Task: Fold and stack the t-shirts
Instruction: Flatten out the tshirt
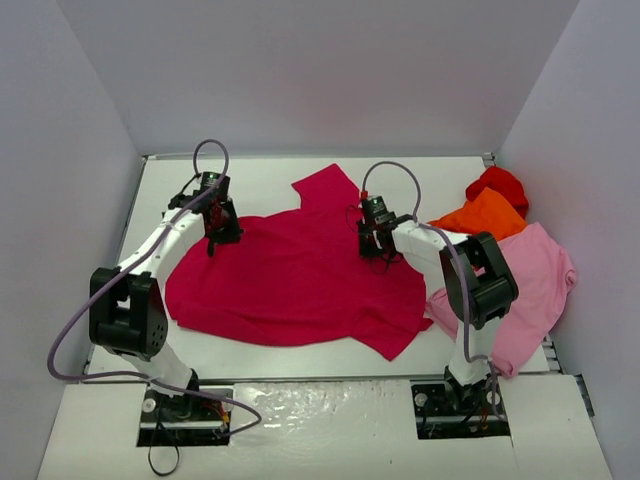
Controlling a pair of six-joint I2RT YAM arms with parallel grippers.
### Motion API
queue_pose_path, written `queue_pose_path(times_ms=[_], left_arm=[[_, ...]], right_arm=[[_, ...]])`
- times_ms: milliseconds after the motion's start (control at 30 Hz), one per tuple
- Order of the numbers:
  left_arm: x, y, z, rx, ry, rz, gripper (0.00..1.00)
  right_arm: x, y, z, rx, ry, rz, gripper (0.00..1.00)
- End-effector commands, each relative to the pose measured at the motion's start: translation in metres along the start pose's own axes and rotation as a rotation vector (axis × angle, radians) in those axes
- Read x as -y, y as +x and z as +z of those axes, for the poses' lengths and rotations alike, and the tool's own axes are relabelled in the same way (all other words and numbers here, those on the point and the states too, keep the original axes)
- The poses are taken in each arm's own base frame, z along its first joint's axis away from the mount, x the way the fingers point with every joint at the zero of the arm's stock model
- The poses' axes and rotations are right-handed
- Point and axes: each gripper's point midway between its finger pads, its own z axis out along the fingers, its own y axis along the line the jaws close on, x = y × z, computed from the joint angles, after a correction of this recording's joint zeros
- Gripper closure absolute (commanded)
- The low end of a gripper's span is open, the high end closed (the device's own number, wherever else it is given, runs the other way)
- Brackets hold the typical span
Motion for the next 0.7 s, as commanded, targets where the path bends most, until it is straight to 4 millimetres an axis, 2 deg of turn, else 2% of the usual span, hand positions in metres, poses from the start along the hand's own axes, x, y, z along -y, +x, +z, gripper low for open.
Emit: queue_pose_path(times_ms=[0,100,267,400,467,667], left_arm=[[0.000,-0.009,-0.038,0.105,0.043,-0.052,1.00],[-0.004,-0.004,-0.061,0.133,0.051,-0.051,1.00],[-0.021,0.011,-0.080,0.134,0.007,-0.042,1.00],[-0.032,0.023,-0.084,0.131,-0.020,-0.045,1.00],[-0.033,0.030,-0.082,0.123,-0.013,-0.053,1.00],[-0.037,0.045,-0.077,0.096,-0.011,-0.067,1.00]], right_arm=[[-0.007,-0.021,0.021,0.032,0.006,-0.012,1.00],[-0.008,-0.033,0.038,0.038,0.022,-0.013,1.00],[-0.004,-0.050,0.066,0.043,0.061,-0.014,1.00],[0.002,-0.053,0.088,0.026,0.074,-0.005,1.00],[0.006,-0.061,0.095,0.035,0.084,0.001,1.00],[0.019,-0.086,0.106,0.061,0.091,0.023,1.00]])
